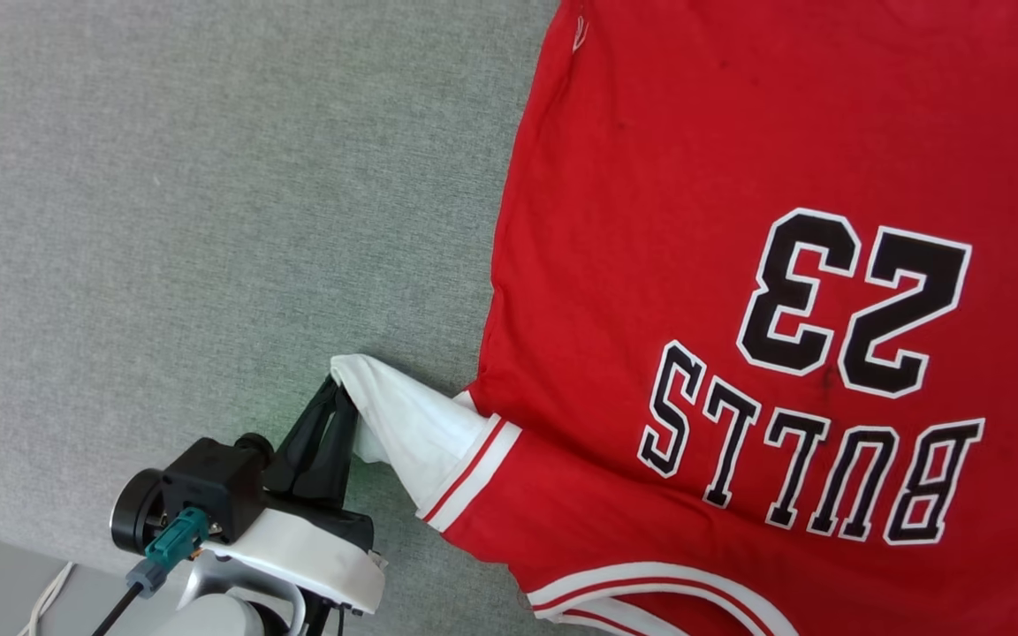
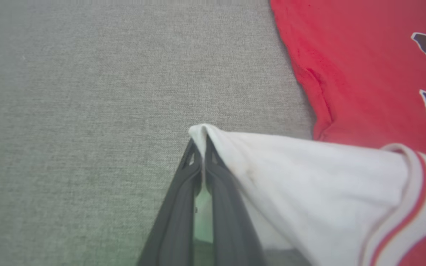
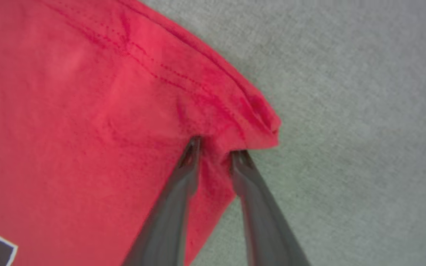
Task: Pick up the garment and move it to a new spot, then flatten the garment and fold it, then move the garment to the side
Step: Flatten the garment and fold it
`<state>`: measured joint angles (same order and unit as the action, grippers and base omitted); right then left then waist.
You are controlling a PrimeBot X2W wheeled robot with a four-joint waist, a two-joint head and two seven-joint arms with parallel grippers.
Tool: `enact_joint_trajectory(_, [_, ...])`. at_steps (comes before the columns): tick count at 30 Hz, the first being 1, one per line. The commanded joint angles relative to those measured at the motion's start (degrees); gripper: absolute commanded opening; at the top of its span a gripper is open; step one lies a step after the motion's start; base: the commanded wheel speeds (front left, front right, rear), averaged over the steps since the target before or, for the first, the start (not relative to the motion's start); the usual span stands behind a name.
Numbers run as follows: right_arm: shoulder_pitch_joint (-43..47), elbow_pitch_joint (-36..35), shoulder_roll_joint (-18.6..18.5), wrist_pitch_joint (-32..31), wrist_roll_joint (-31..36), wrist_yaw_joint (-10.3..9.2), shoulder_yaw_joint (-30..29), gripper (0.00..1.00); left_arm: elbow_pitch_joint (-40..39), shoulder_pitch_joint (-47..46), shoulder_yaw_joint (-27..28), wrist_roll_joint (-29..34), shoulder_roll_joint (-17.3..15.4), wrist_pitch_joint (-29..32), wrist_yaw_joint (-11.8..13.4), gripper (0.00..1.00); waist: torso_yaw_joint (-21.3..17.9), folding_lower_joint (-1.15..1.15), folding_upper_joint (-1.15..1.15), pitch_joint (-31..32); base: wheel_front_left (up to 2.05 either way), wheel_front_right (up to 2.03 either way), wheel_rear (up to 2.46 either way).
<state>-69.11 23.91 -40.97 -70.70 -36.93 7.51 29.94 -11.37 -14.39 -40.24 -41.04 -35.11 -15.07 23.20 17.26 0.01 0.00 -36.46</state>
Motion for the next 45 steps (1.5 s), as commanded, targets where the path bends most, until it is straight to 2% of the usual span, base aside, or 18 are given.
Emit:
enact_joint_trajectory(1, [2.5,1.1,-0.4,-0.2,-0.1,-0.04,1.3,0.00,0.0,0.2,0.5,0.3,0.3,-0.1,0.1,0.00,-0.4,-0.01,0.00,0.9,0.00,0.00,0.00])
enact_joint_trajectory(7, [-0.5,0.2,-0.7,4.8,-3.0,-0.03,2.0,0.00,-0.3,2.5,1.8,1.3,0.4,-0.1,1.1,0.00,-2.6,-0.01,0.00,6.3,0.00,0.00,0.00])
enact_joint_trajectory(11, [1.3,-2.4,-3.3,7.7,-6.0,-0.04,5.1,0.00,-0.8,4.6,2.9,1.2,-0.5,-0.1,2.0,0.00,-4.7,-0.01,0.00,10.3,0.00,0.00,0.00])
enact_joint_trajectory(16, [6.4,-10.2,-10.0,10.5,-11.6,-0.04,10.2,0.00,-1.5,7.6,4.0,0.6,-1.9,-0.1,3.1,0.00,-7.5,-0.01,0.00,14.7,0.00,0.00,0.00])
enact_joint_trajectory(21, [15.9,-17.3,-18.7,14.1,-17.2,-0.04,12.8,0.00,-2.1,10.7,4.7,0.0,-3.0,-0.1,4.0,0.00,-9.7,-0.01,0.00,18.8,0.00,0.00,0.00])
enact_joint_trajectory(26, [29.1,-20.3,-26.0,18.9,-22.9,-0.03,12.6,0.00,-2.7,13.1,5.1,-0.9,-4.0,-0.1,4.8,0.00,-11.3,-0.01,0.00,21.6,0.00,0.00,0.00])
enact_joint_trajectory(30, [41.4,-20.3,-29.1,23.7,-26.9,-0.03,12.5,0.00,-3.0,14.7,5.4,-1.3,-5.0,0.1,5.3,0.00,-12.3,-0.01,0.00,23.2,0.00,0.00,0.00])
enact_joint_trajectory(33, [50.6,-18.1,-28.9,28.5,-28.9,-0.04,12.5,0.00,-3.4,15.3,5.3,-1.4,-5.1,0.1,5.7,0.00,-12.7,-0.01,0.00,23.7,0.00,0.00,0.00])
enact_joint_trajectory(36, [58.2,-15.3,-25.6,33.8,-29.9,-0.03,11.8,0.00,-3.6,15.6,4.9,-1.3,-5.3,0.3,5.5,0.00,-12.9,-0.01,0.00,23.8,0.00,0.00,0.00])
enact_joint_trajectory(42, [64.8,-14.4,-20.1,38.2,-28.5,-0.04,9.7,0.00,-3.2,15.0,4.5,-1.2,-5.3,0.7,5.3,0.00,-13.4,-0.01,0.00,23.8,0.00,0.00,0.00])
enact_joint_trajectory(43, [64.6,-14.6,-19.7,38.6,-28.0,-0.03,9.0,0.56,-3.1,14.8,4.4,-1.2,-5.3,0.8,5.1,0.00,-13.5,-0.01,0.00,23.8,0.00,0.00,0.00])
enact_joint_trajectory(44, [64.2,-14.8,-19.7,39.0,-27.4,-0.04,7.7,1.00,-3.0,14.7,4.4,-1.2,-5.2,0.9,5.1,0.00,-13.6,-0.01,0.00,23.8,0.00,0.00,0.00])
enact_joint_trajectory(45, [63.6,-15.2,-19.8,39.4,-26.7,-0.05,6.6,1.00,-2.8,14.7,4.3,-1.2,-5.1,0.9,5.0,0.00,-13.7,-0.01,0.00,23.9,0.00,0.00,0.00])
